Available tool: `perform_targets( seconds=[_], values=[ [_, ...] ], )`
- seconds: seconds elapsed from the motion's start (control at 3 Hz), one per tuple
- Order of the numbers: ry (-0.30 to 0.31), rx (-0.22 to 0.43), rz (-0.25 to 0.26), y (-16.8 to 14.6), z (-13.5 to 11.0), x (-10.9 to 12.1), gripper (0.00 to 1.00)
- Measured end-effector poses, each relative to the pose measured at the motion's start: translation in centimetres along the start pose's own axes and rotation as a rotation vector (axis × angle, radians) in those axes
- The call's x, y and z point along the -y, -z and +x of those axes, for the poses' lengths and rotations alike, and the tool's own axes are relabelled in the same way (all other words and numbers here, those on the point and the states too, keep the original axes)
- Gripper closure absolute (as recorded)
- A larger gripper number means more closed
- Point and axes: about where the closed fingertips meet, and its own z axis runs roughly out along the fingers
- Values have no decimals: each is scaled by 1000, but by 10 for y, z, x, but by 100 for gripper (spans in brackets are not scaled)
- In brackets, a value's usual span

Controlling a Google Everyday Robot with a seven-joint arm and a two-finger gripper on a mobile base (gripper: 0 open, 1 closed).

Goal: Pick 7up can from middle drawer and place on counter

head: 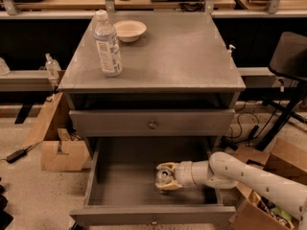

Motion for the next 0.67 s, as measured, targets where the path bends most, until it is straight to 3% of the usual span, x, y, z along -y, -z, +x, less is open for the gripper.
perform_targets(
  seconds=[0.33,0.67],
  values=[
    [0,2,-4,-2,-1,-1,100],
    [0,2,-4,-2,-1,-1,100]
  ],
)
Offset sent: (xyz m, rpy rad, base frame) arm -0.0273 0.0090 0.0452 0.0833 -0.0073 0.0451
